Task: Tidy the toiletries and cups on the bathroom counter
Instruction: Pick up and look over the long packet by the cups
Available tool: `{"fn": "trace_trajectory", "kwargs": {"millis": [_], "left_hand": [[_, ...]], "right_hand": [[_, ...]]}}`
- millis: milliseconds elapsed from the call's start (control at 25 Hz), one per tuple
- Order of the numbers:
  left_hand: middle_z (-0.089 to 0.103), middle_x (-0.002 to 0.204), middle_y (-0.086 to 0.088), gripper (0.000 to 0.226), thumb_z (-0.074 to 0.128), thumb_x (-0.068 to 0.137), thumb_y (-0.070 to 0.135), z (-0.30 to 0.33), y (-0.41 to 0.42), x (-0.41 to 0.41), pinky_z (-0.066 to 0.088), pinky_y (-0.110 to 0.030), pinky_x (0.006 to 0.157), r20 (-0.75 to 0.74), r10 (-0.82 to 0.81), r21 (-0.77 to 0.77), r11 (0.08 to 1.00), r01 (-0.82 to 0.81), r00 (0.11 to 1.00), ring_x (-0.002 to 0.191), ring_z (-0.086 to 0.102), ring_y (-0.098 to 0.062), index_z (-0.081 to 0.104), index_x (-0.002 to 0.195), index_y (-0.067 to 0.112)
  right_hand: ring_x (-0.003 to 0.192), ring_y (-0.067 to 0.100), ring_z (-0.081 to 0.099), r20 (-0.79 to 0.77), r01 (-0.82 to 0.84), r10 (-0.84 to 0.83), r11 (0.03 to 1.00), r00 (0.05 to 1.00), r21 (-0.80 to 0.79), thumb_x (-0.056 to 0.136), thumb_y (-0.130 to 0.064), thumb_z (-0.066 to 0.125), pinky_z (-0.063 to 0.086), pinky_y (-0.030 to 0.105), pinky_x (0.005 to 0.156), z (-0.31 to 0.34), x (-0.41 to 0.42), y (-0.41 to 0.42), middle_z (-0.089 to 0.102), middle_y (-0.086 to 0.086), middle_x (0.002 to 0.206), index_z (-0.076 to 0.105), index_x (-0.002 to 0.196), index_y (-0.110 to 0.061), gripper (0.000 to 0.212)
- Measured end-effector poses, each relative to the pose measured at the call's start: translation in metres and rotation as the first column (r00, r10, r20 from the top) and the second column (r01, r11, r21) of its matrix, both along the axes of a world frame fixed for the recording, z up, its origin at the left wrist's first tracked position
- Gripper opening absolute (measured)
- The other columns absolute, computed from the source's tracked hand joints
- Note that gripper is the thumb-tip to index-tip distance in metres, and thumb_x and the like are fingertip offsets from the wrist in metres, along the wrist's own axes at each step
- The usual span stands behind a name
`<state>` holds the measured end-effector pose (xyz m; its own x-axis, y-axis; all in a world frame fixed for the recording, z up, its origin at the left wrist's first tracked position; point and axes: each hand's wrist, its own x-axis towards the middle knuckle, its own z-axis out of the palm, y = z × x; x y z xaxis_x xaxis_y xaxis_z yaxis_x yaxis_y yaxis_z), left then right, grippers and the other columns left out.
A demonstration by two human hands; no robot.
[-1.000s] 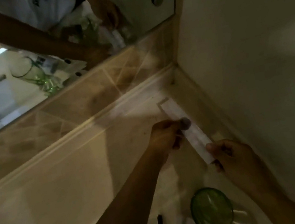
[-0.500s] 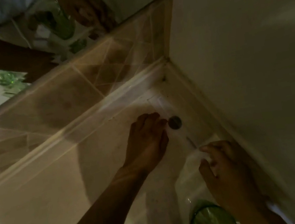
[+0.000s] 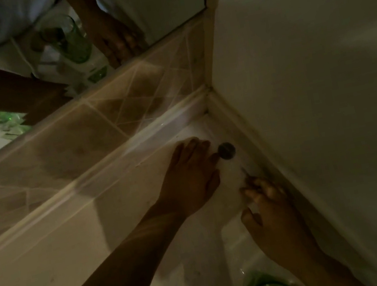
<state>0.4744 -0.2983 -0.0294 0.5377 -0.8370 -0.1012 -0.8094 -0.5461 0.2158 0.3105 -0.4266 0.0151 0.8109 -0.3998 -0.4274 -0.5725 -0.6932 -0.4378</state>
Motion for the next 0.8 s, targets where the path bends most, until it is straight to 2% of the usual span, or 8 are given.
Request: {"fn": "trace_trajectory", "kwargs": {"millis": [120,280,360,440,520,600,680,800], "left_hand": [[0.044,0.153,-0.014,0.054,0.037,0.098,0.047,-0.001,-0.003,0.004,0.027,-0.06,0.116,0.003,-0.027,0.023,0.999,0.026,1.0,0.146,0.032,-0.036,0.054,0.141,0.02],[0.043,0.154,-0.016,0.055,0.038,0.097,0.045,-0.004,-0.002,0.0,0.027,-0.06,0.117,-0.013,-0.004,0.005,1.0,0.004,1.0,0.146,0.032,-0.036,0.053,0.142,0.018],[0.039,0.156,-0.017,0.055,0.038,0.098,0.044,0.0,-0.001,-0.006,0.025,-0.058,0.119,-0.018,0.028,-0.028,0.999,-0.028,0.999,0.147,0.03,-0.037,0.051,0.143,0.016],[0.039,0.155,-0.017,0.052,0.041,0.099,0.041,0.01,0.003,-0.017,0.024,-0.053,0.12,-0.063,0.084,-0.043,0.995,-0.087,0.994,0.146,0.03,-0.036,0.051,0.142,0.014],[0.054,0.142,-0.016,0.042,0.047,0.099,0.034,0.025,0.007,-0.032,0.036,-0.046,0.113,-0.143,0.169,-0.103,0.977,-0.185,0.975,0.134,0.046,-0.036,0.059,0.133,0.013],[0.067,0.116,-0.009,0.026,0.054,0.098,0.023,0.05,0.012,-0.054,0.049,-0.031,0.089,-0.286,0.291,-0.262,0.893,-0.367,0.913,0.103,0.062,-0.023,0.069,0.116,0.014],[0.07,0.095,0.002,0.017,0.056,0.097,0.015,0.077,0.022,-0.089,0.045,-0.013,0.069,-0.446,0.428,-0.357,0.721,-0.594,0.786,0.075,0.06,-0.004,0.071,0.104,0.019],[0.063,0.071,0.007,0.016,0.055,0.097,0.013,0.109,0.049,-0.158,0.04,-0.011,0.055,-0.591,0.535,-0.4,0.456,-0.795,0.604,0.061,0.058,-0.011,0.067,0.092,0.023]], "right_hand": [[0.138,0.008,0.01,-0.004,-0.006,0.006,1.0,1.0,-0.015,0.094,-0.037,0.049,0.021,0.028,0.118,0.0,-0.002,0.0,0.025,-0.011,0.159,0.05,0.142,-0.031,0.049],[0.143,0.014,0.016,0.02,0.008,-0.008,1.0,1.0,0.03,0.093,-0.035,0.052,0.022,0.029,0.118,-0.003,-0.002,-0.001,0.025,-0.011,0.159,0.05,0.141,-0.032,0.048],[0.141,0.015,0.027,0.079,0.027,-0.035,0.994,0.996,0.101,0.092,-0.034,0.053,0.034,0.036,0.117,-0.006,-0.009,-0.002,0.029,-0.015,0.153,0.057,0.134,-0.03,0.043],[0.128,0.013,0.047,0.205,0.08,-0.119,0.979,0.972,0.189,0.09,-0.032,0.055,0.051,0.043,0.101,-0.007,-0.023,-0.005,0.039,-0.018,0.139,0.065,0.12,-0.027,0.033],[0.106,0.006,0.06,0.273,0.148,-0.21,0.961,0.939,0.232,0.093,-0.023,0.059,0.057,0.036,0.088,-0.004,-0.042,-0.009,0.048,-0.019,0.123,0.068,0.108,-0.027,0.019],[0.09,0.001,0.061,0.303,0.164,-0.222,0.965,0.927,0.204,0.093,-0.013,0.06,0.054,0.02,0.076,0.006,-0.067,-0.012,0.055,-0.018,0.109,0.068,0.1,-0.029,0.019],[0.087,-0.003,0.06,0.296,0.153,-0.197,0.974,0.935,0.166,0.092,-0.008,0.061,0.046,0.006,0.069,0.016,-0.098,-0.014,0.059,-0.016,0.101,0.069,0.097,-0.028,0.022],[0.086,-0.001,0.059,0.265,0.125,-0.155,0.984,0.952,0.128,0.088,-0.001,0.064,0.04,0.001,0.073,0.021,-0.145,-0.014,0.061,-0.01,0.097,0.072,0.096,-0.021,0.023]]}}
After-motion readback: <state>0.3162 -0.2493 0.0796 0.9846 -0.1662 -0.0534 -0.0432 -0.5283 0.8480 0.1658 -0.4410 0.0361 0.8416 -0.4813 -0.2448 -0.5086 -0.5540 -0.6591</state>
